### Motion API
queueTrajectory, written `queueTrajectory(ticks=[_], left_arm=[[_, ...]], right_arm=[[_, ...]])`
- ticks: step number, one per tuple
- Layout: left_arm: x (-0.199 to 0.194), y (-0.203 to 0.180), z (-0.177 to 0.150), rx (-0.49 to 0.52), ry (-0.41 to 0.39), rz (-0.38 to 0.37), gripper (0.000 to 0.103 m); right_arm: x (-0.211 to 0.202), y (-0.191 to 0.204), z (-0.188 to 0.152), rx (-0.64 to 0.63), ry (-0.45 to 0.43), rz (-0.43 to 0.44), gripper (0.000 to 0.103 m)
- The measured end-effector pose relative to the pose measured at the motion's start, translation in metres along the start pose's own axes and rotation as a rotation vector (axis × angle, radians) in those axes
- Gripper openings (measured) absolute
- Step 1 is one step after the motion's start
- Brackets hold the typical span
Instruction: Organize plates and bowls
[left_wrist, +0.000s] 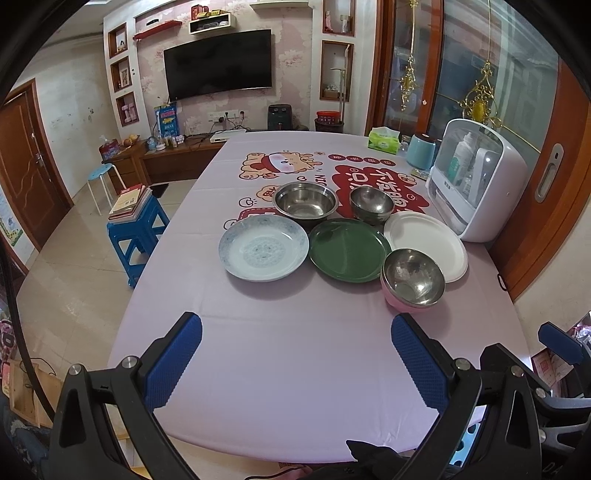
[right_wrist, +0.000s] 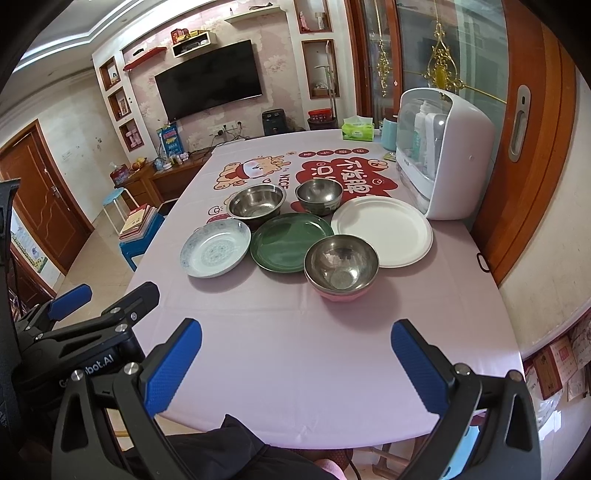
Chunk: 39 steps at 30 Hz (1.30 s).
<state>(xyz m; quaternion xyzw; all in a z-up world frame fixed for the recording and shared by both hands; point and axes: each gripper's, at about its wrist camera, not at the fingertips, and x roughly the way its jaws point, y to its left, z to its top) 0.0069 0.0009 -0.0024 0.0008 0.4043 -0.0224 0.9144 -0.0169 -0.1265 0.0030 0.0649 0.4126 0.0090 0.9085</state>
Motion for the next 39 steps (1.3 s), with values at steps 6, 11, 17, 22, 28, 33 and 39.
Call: queueTrajectory(ticks=[6,11,17,22,28,33,39], left_arm=[[0.000,0.008,0.000,0.011,-0.001,-0.020,0.102],[0.001,0.015,0.003,0.035,-0.010,-0.041,0.102],[0.004,0.024,0.003,0.063,-0.013,-0.057,0.102],[0.005,0.030,-0.001,0.083,-0.005,-0.068,0.102],[0.008,0.029,-0.002,0.093,-0.005,-0.092,0.102],[0.009,0.028,-0.003,0.094,0.009,-0.105,0.102],[0.015,0.023,-0.003,0.092,0.042,-0.118,0.102]], right_arm=[[-0.002,-0.002,-0.002,0.015,-0.007,-0.006,0.103],[0.001,0.009,-0.006,0.045,-0.021,-0.031,0.103],[-0.003,0.013,-0.012,0.093,-0.039,-0.047,0.103],[-0.004,0.020,-0.019,0.114,-0.043,-0.060,0.103],[-0.011,0.021,-0.024,0.146,-0.054,-0.081,0.103],[-0.014,0.016,-0.027,0.166,-0.053,-0.095,0.103],[-0.011,0.000,-0.028,0.208,-0.036,-0.105,0.103]])
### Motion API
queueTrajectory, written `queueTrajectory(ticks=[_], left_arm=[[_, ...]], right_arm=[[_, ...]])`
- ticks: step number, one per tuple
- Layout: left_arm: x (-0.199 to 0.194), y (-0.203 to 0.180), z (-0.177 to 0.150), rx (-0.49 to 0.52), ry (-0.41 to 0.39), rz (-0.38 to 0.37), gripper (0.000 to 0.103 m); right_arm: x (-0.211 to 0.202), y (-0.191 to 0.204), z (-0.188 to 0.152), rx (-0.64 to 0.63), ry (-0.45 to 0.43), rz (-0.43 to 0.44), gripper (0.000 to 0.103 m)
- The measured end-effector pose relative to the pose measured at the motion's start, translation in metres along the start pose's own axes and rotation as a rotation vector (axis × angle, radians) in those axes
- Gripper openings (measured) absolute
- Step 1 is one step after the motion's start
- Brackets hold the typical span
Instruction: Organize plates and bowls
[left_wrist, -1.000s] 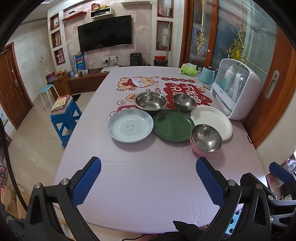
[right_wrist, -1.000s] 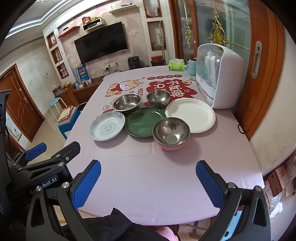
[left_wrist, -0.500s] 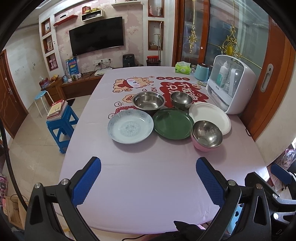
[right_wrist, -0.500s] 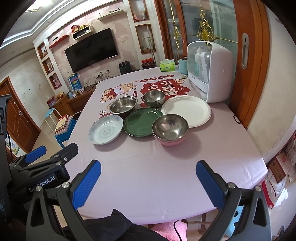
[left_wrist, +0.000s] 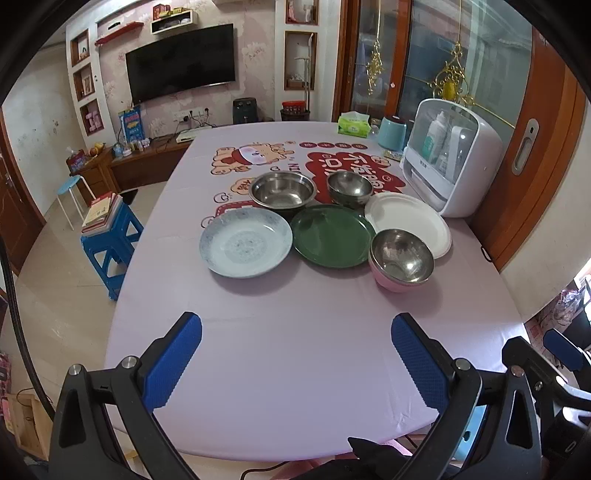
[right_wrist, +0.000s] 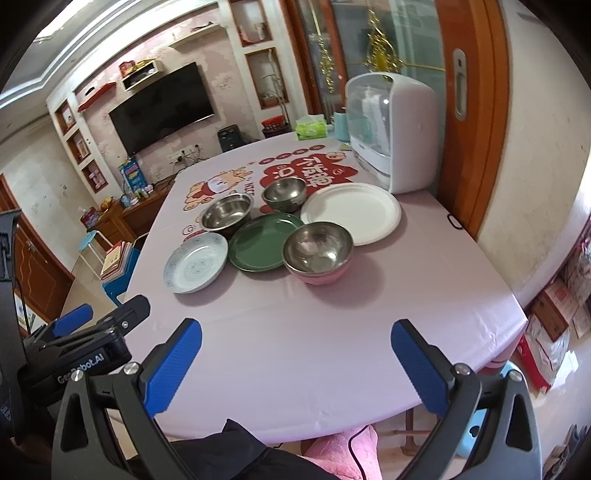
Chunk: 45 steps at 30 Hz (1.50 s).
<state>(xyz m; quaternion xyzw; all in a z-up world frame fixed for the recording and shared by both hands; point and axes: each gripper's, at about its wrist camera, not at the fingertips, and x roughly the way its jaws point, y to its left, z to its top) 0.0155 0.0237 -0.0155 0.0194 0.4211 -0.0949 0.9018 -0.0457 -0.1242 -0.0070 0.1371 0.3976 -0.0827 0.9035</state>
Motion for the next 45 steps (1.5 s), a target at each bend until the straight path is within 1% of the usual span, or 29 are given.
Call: queueTrajectory(ticks=[6,12,17,24,29,35,37,39,40,45], left_arm=[[0.013,-0.016,0.006,0.020,0.034,-0.010,0.102],[0.029,-0.030,0.014,0.024,0.066,-0.059,0.102],[0.051,-0.049,0.020,0.038,0.107,-0.096,0.102],[0.084,-0.066,0.041,0.026,0.151,-0.133,0.102],[0.114,-0.083,0.066,0.030,0.173,-0.145,0.102],[0.156,-0.097,0.105,0.002,0.210,-0.164,0.102],[0.173,-0.102,0.118,-0.007,0.218,-0.166,0.102],[0.189,-0.106,0.128,-0.009,0.226,-0.165,0.100],[0.197,-0.109,0.134,-0.009,0.231,-0.162,0.098],[0.235,-0.123,0.158,0.008,0.251,-0.161,0.097]], right_arm=[[0.008,-0.025,0.006,0.056,0.010,0.007,0.103],[0.025,-0.045,0.018,0.088,0.037,0.027,0.103],[0.045,-0.060,0.030,0.103,0.061,0.049,0.103],[0.074,-0.083,0.051,0.104,0.082,0.092,0.103],[0.095,-0.101,0.067,0.116,0.092,0.098,0.103],[0.122,-0.131,0.088,0.132,0.063,0.123,0.103],[0.132,-0.139,0.097,0.133,0.044,0.114,0.103],[0.145,-0.149,0.106,0.133,0.021,0.092,0.103],[0.152,-0.153,0.110,0.134,0.016,0.086,0.103],[0.185,-0.177,0.128,0.164,0.006,0.061,0.102]])
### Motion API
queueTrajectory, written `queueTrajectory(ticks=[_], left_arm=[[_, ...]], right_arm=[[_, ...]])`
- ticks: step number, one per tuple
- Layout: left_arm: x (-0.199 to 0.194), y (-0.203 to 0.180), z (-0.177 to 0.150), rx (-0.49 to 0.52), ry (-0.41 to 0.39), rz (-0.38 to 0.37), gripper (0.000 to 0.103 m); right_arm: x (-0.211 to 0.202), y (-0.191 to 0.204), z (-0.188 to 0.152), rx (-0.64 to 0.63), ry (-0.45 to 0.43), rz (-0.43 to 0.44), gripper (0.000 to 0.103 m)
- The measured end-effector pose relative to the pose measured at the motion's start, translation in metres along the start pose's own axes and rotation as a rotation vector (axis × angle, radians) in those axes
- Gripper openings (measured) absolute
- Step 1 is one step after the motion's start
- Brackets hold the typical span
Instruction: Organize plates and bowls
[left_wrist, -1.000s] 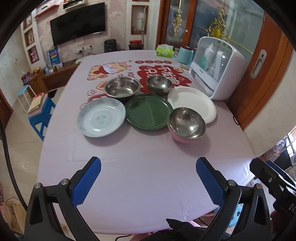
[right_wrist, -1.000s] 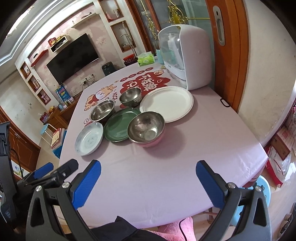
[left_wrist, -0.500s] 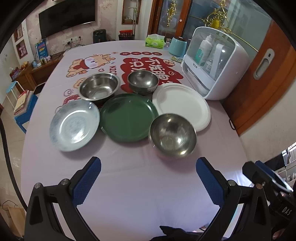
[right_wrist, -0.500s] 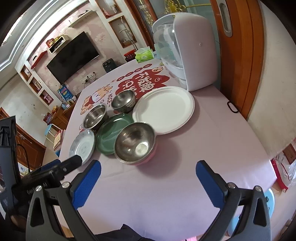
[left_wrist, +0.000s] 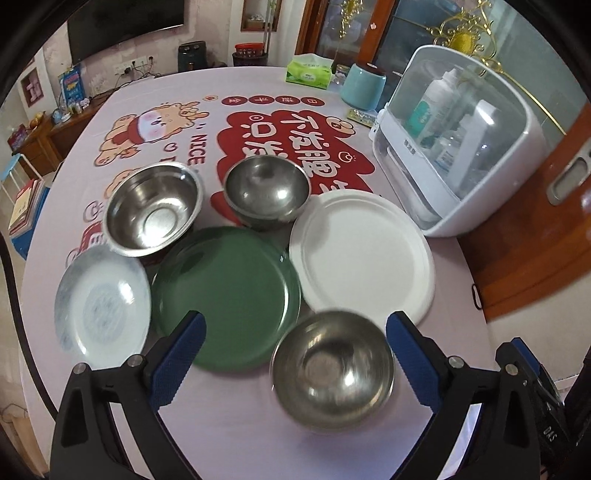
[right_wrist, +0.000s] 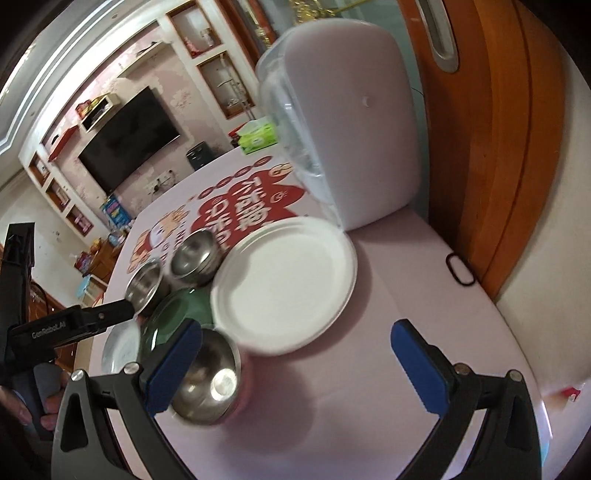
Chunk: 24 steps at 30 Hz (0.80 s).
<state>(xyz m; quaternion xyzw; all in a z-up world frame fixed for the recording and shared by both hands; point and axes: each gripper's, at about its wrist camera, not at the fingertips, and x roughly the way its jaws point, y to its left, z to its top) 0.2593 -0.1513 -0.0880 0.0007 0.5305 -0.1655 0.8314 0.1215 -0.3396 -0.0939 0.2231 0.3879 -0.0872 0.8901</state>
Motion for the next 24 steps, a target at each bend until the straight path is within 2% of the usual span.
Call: queueTrajectory(ticks=[3,6,16,24], left_arm=[[0.017,-0.006,0.013,0.024,0.018,0.002,0.094],[0.041,-0.012,0.026,0.045,0.066,-0.007,0.086],[0.094,-0.013,0.047,0.026,0.156,-0.050,0.051],[0.126,-0.009,0.059,-0.015,0.177,-0.057,0.044]], right_arm=[[0.018,-0.010,0.010,0.002,-0.005,-0.017,0.100],[0.035,-0.019,0.016,0.002,0.008,-0.025,0.097],[0.082,-0.031,0.024,-0.024,0.070,-0.025,0.087],[0.110,-0.041,0.021,-0.026,0.112,-0.036,0.075]])
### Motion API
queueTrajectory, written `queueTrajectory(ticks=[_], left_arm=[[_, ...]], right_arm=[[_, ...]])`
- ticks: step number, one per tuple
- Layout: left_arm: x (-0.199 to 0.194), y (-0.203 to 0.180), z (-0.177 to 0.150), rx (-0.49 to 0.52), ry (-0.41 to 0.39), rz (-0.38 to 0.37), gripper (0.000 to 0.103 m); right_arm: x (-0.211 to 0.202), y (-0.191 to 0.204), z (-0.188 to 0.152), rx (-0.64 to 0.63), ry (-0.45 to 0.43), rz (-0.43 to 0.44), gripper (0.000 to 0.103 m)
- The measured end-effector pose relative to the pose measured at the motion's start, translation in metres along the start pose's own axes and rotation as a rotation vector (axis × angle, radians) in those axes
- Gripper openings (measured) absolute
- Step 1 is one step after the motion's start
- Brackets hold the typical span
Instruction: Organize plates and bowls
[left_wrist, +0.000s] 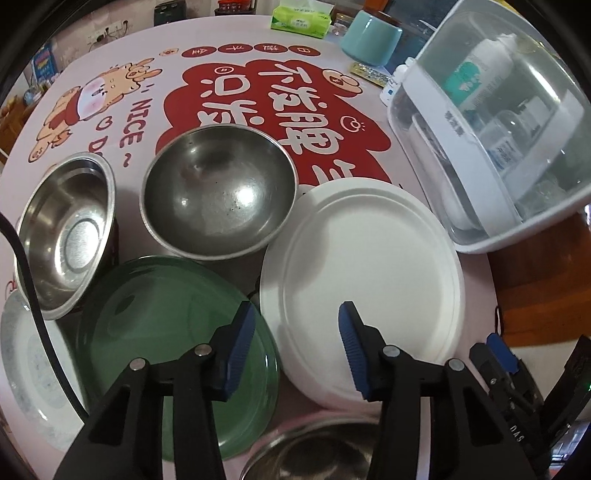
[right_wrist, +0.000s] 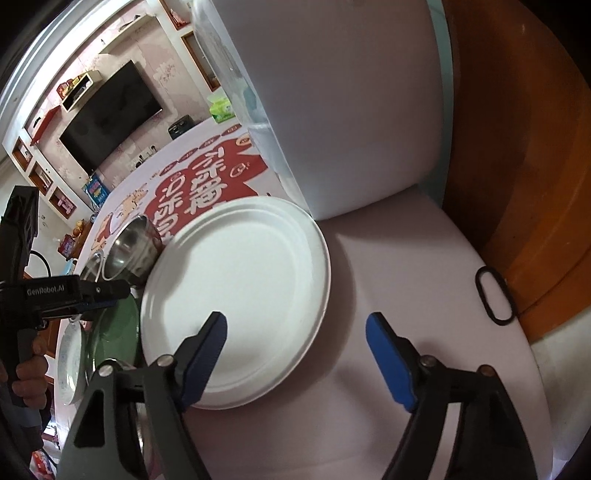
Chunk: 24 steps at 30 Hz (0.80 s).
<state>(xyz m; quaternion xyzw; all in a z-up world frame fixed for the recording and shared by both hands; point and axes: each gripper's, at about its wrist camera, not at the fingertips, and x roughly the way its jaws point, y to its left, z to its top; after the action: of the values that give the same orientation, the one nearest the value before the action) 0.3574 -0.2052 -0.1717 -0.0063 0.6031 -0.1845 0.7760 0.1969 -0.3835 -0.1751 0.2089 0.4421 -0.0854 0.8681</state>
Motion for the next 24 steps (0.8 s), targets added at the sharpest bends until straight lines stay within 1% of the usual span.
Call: queueTrajectory(ticks=[1,11,13,18,24], left_arm=[[0.004,0.000,0.002,-0.005,0.000,0.000,0.042],[0.027,0.002,0.012,-0.010,-0.005,0.049,0.040],[0.029,0.002,0.013,-0.007,-0.008,0.063,0.040],[0.038,-0.001,0.016,0.003,0.007,0.106,0.038],[0.046,-0.004,0.018,0.006,0.026,0.140,0.038]], right_arm=[[0.002,0.000,0.000,0.000,0.002,-0.001,0.073],[0.019,-0.003,-0.001,-0.014,0.023,-0.013,0.058],[0.021,-0.004,-0.001,-0.013,0.027,-0.016,0.054],[0.024,-0.009,-0.001,-0.002,0.037,-0.018,0.046],[0.027,-0.012,-0.001,0.008,0.049,-0.002,0.037]])
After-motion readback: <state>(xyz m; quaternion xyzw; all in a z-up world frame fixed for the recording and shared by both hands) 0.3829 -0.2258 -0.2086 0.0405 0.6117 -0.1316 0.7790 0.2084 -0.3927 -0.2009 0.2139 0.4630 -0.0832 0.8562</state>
